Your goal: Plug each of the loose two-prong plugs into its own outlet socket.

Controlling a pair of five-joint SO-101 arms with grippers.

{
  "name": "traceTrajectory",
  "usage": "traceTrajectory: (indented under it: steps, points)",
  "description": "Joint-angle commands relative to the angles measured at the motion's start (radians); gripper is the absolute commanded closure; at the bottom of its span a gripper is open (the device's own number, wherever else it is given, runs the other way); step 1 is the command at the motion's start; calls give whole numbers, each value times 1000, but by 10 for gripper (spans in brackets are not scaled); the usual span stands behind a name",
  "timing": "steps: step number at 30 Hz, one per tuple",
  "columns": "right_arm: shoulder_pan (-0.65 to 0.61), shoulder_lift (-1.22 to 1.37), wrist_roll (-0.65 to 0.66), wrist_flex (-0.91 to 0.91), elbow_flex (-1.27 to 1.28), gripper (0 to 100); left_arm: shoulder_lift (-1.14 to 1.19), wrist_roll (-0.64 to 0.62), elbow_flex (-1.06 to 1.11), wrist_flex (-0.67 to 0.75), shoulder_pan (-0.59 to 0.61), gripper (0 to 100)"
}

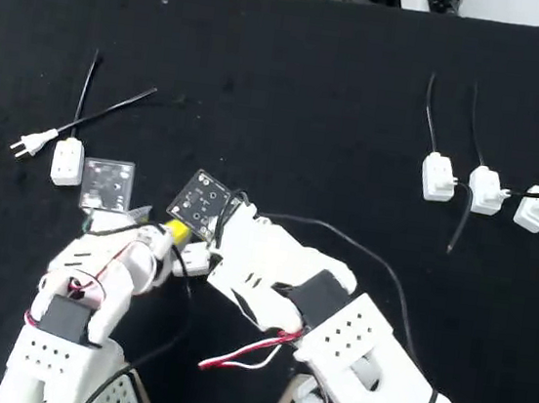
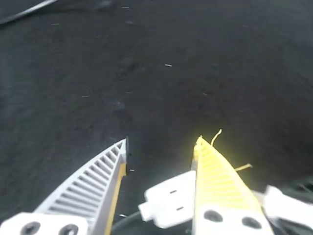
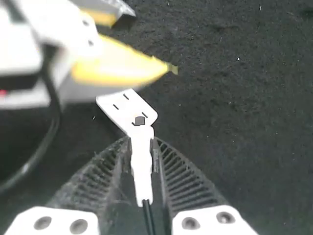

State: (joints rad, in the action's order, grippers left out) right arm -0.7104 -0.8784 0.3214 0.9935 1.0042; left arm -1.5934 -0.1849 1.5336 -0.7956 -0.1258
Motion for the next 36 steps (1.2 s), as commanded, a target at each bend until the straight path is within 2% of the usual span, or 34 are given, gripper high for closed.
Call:
traceTrajectory:
  steps: [1,3,7,11,16,21,28,36]
  points:
    - [78,-1,-106,38,-58,988,-6,8,-56,-15,93,780]
    - [107,50,-172,66,-110,987,-6,8,-73,-35,131,780]
    - [95,213,-198,152,-248,987,-6,21,-77,-55,188,778]
    - [91,403,-285,261,-438,987,-6,166,-13,-74,245,780]
    - [60,619,-408,370,-654,986,-8,199,41,-74,254,780]
    - [-17,796,-423,428,-771,987,-8,201,51,-75,255,780]
    - [-12,832,-440,374,-776,988,-8,201,51,-78,257,780]
    - [-17,834,-698,348,-771,986,-8,201,51,-80,271,780]
